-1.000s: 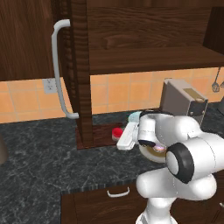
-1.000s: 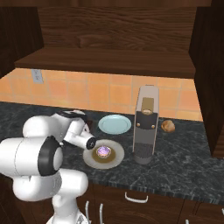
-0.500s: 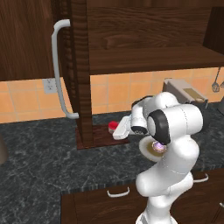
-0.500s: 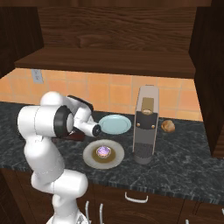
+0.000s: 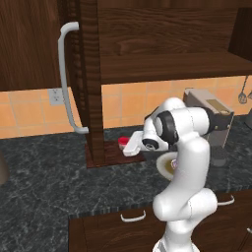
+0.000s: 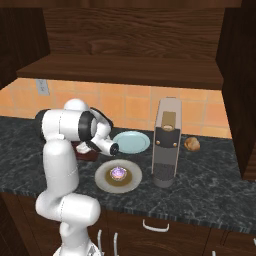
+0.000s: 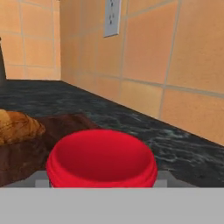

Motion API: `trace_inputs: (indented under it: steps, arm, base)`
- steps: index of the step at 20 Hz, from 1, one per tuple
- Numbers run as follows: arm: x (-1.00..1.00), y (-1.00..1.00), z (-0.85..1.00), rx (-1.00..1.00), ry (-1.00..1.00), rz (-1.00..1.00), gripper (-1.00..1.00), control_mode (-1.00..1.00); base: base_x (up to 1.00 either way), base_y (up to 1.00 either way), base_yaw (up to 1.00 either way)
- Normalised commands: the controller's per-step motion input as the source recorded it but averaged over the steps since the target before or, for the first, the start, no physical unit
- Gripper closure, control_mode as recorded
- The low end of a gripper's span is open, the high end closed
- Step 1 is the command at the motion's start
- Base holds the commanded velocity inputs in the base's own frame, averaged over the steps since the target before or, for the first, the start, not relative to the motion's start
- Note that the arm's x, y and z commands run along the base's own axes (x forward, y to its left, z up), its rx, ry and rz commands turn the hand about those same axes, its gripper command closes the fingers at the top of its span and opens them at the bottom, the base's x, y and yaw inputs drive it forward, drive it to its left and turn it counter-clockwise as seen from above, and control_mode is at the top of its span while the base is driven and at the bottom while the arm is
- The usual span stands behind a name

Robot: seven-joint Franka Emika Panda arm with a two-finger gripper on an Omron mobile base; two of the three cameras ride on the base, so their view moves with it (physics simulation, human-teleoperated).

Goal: From the different types of pastries on the counter, select a croissant and place it on the cutting board. Then retrieve a jar of jam from the cabinet and place it alongside the croissant on the cutting board.

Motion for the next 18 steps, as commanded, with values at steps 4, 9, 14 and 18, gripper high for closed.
trace_inputs:
  steps: [4, 9, 14, 18]
  arm:
    - [0.28, 0.30, -0.37, 0.00, -0.02, 0.00, 1.00, -1.00]
    - [-0.07, 0.04, -0.04, 0.00, -0.01, 0.00, -1.00, -1.00]
    - [-0.49, -0.10, 0.19, -0.05, 0.00, 0.00, -1.00, -1.00]
    - [-0.36, -0.08, 0.59, -0.05, 0.00, -0.02, -1.00, -1.00]
  base:
    - [0.00, 0.00, 0.00]
    - [0.00, 0.00, 0.00]
    - [0.00, 0.00, 0.00]
    - [0.00, 0.00, 0.00]
